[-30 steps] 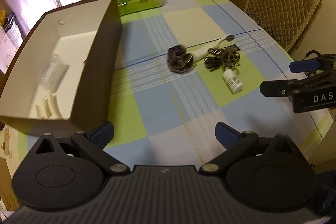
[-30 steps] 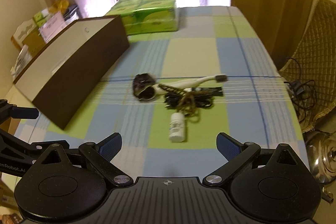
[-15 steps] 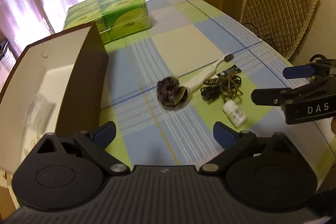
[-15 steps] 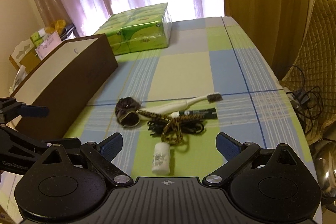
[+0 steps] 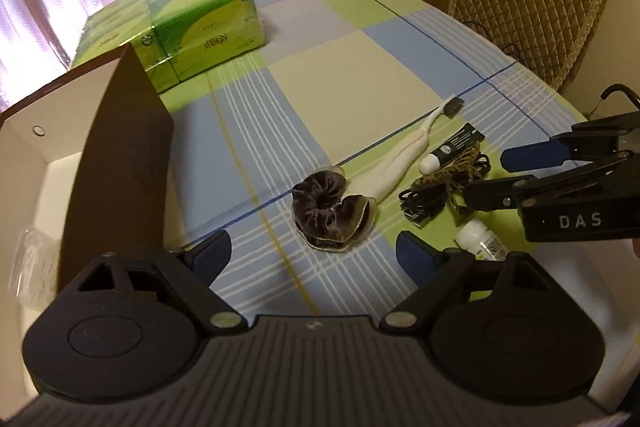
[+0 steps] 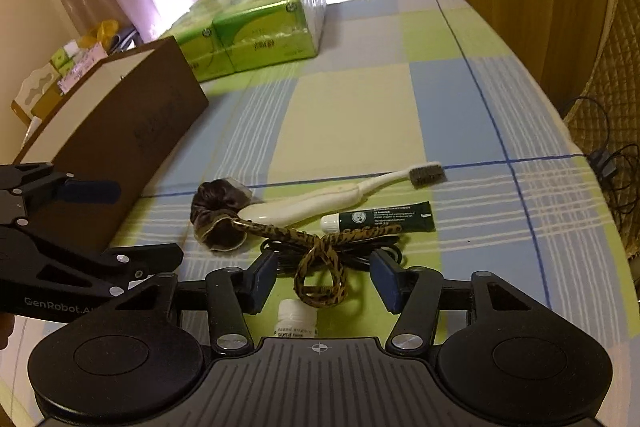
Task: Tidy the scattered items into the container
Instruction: 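Grasp the leopard-print hair tie with the right gripper while the left grasps the brown scrunchie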
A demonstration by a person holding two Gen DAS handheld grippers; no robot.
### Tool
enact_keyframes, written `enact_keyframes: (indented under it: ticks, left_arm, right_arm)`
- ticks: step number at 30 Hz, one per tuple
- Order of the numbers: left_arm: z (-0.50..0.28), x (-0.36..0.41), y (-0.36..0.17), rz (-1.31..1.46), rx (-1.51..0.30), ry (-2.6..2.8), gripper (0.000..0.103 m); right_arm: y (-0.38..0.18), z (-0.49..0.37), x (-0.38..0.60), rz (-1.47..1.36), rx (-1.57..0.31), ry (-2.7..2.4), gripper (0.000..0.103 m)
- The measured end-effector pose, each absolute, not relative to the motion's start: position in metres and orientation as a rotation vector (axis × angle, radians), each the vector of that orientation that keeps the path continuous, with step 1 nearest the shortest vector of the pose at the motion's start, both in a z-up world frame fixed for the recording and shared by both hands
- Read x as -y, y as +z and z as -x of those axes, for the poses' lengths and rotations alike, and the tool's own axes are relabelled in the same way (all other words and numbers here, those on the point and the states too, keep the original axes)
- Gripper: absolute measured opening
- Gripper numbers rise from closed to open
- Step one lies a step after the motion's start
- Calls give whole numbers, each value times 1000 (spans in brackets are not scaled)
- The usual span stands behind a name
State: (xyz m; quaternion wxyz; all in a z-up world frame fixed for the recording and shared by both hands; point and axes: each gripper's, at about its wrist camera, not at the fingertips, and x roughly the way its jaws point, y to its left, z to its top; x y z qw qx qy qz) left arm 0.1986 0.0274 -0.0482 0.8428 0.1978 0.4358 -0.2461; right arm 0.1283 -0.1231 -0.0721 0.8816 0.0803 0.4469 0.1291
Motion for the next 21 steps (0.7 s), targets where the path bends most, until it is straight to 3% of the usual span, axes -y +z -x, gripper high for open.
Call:
enact_keyframes:
  ticks: [3,5,6,12,13,14,21]
  left_arm:
    - [-204,-27,-53,-417,-935,-536,87]
    - [-207,-26,-57,-421,-945,-540,87]
    - [-208,-26,-59,-424,-948,-542,87]
    - [-216,-23,-67,-432,-965,-559,86]
    - [-217,-22,-68,-437,-964,-563,86]
    - [-217,-22,-69,-441,-962,-566,86]
    - [-222,-16,-73,-476,-945,-599,86]
  right_arm:
    - [-77,-134,121,-149,-946,274,59]
    - [-82,-138,120,-147,-958,280,47]
    - [-84,-140,119,-147,-969,284,45]
    - [-87,-146,112,-115,-960,300,45]
    - [-87,-147,111,-108,-961,299,33]
    - [-87,-148,111,-102,-959,301,28]
    - [-75,-144,117,-74,-905,290,27]
